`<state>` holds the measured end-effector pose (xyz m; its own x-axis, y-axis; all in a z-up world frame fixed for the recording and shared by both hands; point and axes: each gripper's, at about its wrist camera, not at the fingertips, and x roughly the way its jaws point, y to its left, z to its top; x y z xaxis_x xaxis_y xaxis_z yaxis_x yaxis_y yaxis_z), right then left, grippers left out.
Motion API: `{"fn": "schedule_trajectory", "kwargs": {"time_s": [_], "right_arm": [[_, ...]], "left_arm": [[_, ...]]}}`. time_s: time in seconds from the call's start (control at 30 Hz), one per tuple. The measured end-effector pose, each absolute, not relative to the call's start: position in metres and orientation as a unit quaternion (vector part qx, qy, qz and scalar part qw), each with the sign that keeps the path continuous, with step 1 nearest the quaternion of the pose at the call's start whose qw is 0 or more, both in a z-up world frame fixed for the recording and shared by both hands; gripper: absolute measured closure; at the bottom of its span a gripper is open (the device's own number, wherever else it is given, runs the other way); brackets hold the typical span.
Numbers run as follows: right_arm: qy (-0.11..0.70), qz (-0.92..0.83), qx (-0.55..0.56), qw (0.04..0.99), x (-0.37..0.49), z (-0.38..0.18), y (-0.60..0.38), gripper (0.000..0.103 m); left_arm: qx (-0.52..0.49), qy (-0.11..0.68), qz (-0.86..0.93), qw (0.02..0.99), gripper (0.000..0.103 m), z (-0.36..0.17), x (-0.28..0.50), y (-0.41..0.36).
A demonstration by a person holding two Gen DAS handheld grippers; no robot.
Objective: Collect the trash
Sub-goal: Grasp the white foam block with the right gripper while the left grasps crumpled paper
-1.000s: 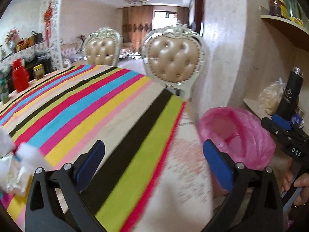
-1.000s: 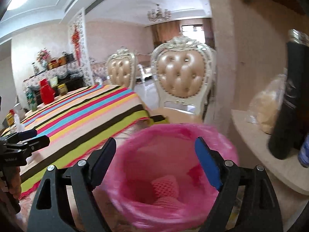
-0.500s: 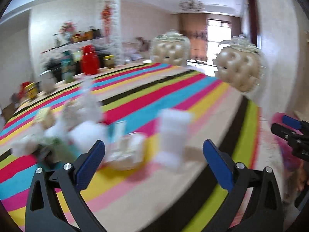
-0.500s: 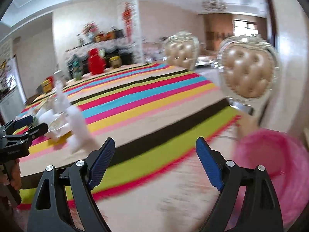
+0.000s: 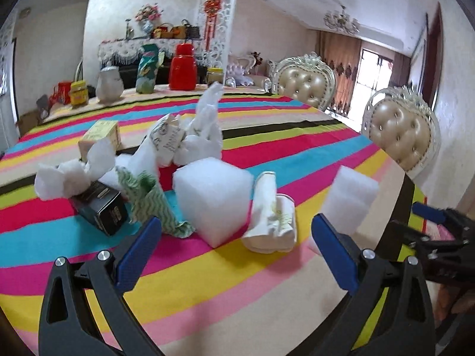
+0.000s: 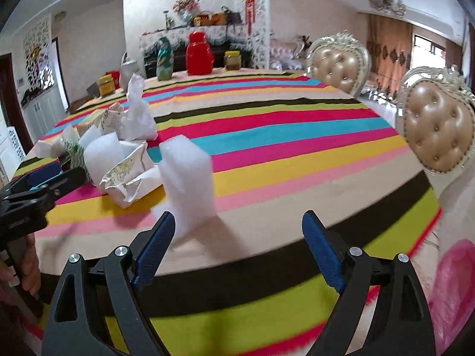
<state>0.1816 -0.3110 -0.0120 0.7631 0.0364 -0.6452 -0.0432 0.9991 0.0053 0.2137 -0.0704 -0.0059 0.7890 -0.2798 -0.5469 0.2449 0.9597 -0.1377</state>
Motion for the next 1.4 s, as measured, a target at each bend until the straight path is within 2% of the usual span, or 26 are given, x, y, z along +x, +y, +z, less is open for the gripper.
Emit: {"fn": "schedule_trajectory", "kwargs": {"time_s": [0.33, 0.37, 0.4, 0.47, 0.67, 0.93, 1.07, 1.13, 1.17, 1.4], "right_arm": [[0.380, 0.074, -0.023, 0.922, 0.235, -0.024, -0.288, 0.021], [0.380, 0.078, -0.026, 0.921, 0.237, -0.026, -0.285, 0.024], [0.380, 0.078, -0.031, 0.921, 0.238, -0.026, -0.285, 0.040], [0.381, 0.092, -0.033, 0.919, 0.237, -0.026, -0.283, 0.060], [0.357, 0.070, -0.015, 0.931, 0.209, -0.019, -0.303, 0.063], [0.344, 0.059, 0.032, 0.937, 0.180, -0.016, -0.336, 0.063], [0.334, 0.062, 0.041, 0.940, 0.169, -0.013, -0.343, 0.063], [0.331, 0.065, 0.045, 0.940, 0.166, -0.012, -0.344, 0.063], [0.330, 0.066, 0.046, 0.940, 0.164, -0.012, -0.344, 0.063], [0.324, 0.065, 0.043, 0.943, 0.152, -0.012, -0.341, 0.063]], "left_arm": [[-0.033, 0.325, -0.127, 0.936, 0.011, -0.015, 0.222, -0.067], [-0.029, 0.329, -0.131, 0.935, 0.011, -0.016, 0.223, -0.069], [-0.027, 0.331, -0.134, 0.934, 0.012, -0.017, 0.224, -0.070], [-0.025, 0.335, -0.140, 0.932, 0.012, -0.020, 0.224, -0.071], [0.013, 0.347, -0.158, 0.925, 0.020, -0.022, 0.224, -0.092], [0.074, 0.370, -0.154, 0.913, 0.022, -0.029, 0.238, -0.138], [0.098, 0.399, -0.137, 0.901, 0.031, -0.042, 0.259, -0.153], [0.104, 0.422, -0.136, 0.890, 0.045, -0.050, 0.268, -0.158], [0.100, 0.429, -0.142, 0.887, 0.048, -0.052, 0.271, -0.159], [0.069, 0.378, -0.160, 0.909, 0.049, -0.036, 0.245, -0.146]]}}
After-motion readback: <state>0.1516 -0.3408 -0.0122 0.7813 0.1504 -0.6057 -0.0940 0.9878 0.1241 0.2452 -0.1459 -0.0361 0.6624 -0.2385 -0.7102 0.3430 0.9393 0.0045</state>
